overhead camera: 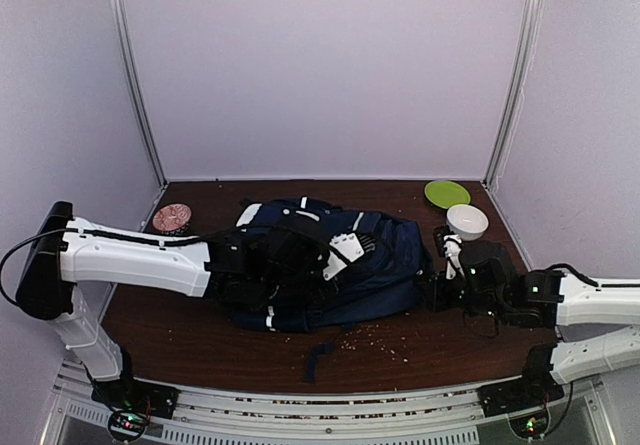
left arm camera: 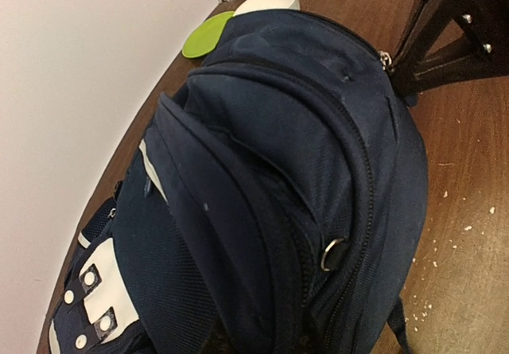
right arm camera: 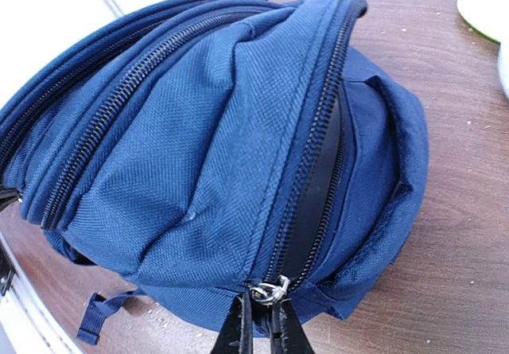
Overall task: Pack the student bag
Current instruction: Zip the student bag at the center of the board.
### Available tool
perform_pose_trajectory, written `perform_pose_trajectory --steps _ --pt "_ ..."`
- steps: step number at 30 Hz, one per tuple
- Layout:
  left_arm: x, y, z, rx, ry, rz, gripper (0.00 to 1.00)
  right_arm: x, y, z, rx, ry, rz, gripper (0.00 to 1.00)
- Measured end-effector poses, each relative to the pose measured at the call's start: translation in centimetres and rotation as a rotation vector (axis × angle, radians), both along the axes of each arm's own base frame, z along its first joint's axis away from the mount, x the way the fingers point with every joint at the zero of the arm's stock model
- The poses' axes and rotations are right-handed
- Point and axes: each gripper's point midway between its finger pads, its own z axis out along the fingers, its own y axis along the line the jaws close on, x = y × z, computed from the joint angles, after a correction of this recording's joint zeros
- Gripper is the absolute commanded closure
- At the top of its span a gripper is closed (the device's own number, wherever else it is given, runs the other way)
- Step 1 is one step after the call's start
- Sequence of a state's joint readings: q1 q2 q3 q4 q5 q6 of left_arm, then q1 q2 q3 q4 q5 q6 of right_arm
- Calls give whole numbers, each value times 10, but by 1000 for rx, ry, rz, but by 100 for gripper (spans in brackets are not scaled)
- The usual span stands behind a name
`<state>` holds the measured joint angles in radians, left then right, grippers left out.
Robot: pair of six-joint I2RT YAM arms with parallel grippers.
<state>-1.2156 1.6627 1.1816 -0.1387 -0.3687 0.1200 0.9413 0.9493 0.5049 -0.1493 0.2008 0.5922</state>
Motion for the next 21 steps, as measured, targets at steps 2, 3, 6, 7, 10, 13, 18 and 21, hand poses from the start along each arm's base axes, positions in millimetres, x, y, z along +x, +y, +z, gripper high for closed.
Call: perform_pose_trajectory --steps 2,3,6,7,10,13,18,21 --pt "-3 0 1 -2 11 -12 54 -2 2 0 5 4 21 100" --pt "-5 0 3 -10 19 -19 42 -3 3 0 9 6 30 100" --pt "-16 12 1 -2 57 -28 22 -5 4 0 13 10 38 100" --pt "-21 19 -1 6 68 -27 18 -7 4 -1 11 13 41 100" --pt "-37 30 2 12 83 -40 2 -12 8 -2 4 15 55 100" --pt "-57 29 11 -15 83 -72 2 -18 13 -1 4 15 73 100" --pt "-86 16 18 -51 79 -135 2 -33 28 7 24 13 131 100" --pt "-96 4 15 -57 77 -166 2 -44 40 12 49 19 169 100"
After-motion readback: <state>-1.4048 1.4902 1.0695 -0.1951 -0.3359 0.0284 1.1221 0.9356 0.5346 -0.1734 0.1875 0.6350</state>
